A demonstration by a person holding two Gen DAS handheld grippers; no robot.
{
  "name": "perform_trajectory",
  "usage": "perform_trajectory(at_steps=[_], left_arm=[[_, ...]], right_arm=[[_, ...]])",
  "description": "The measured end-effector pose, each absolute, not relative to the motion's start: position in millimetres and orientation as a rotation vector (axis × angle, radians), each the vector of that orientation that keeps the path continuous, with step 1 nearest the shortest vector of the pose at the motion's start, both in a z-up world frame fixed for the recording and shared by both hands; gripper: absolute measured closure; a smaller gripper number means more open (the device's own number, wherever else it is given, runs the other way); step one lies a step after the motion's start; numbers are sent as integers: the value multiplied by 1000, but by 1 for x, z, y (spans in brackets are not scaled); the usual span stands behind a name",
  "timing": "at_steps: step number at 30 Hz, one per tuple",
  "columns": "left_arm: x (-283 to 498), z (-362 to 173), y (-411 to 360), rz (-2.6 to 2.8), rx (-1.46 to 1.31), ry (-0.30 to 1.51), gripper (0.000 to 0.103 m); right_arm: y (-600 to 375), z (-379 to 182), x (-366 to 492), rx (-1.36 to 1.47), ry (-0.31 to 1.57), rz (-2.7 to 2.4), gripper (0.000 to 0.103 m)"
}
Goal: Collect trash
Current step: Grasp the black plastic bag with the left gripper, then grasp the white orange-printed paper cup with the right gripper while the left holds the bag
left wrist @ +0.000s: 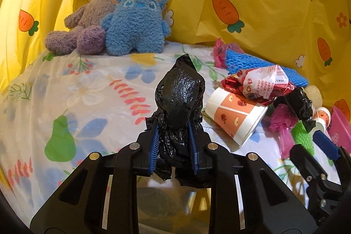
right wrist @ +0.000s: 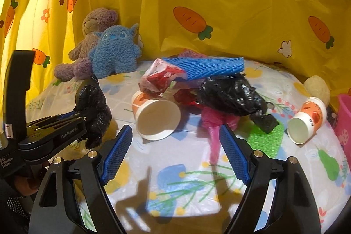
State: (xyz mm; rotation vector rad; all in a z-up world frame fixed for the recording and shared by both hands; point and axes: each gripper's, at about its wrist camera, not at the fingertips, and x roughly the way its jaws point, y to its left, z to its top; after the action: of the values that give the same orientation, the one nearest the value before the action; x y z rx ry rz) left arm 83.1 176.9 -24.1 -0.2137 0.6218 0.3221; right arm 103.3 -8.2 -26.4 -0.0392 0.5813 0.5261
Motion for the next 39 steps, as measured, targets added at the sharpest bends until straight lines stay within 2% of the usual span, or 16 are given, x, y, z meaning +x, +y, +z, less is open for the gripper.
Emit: perform_trajectory(at_steps=[3,11,17,20,23,39], left_arm=[[78,-19,180,344,-203,601,79],[77,-20,190,368,-217,593,79],[79,-22,190,358,-220,600,79],[79,-22,189,353,-215,600,79],[77,-21,188,348,-213,596,79],[71,-10,142,256,-167,565,80]], right_arm=[[7,-31,111,-35,619,550,38],[33,-43,133,3,703,584,52],[44,-48,144,9,731,592,74],[43,-50,146,12,743,601,92],[37,-48,142,6,722,600,98],[-63,-19,76,43,549,545,99]])
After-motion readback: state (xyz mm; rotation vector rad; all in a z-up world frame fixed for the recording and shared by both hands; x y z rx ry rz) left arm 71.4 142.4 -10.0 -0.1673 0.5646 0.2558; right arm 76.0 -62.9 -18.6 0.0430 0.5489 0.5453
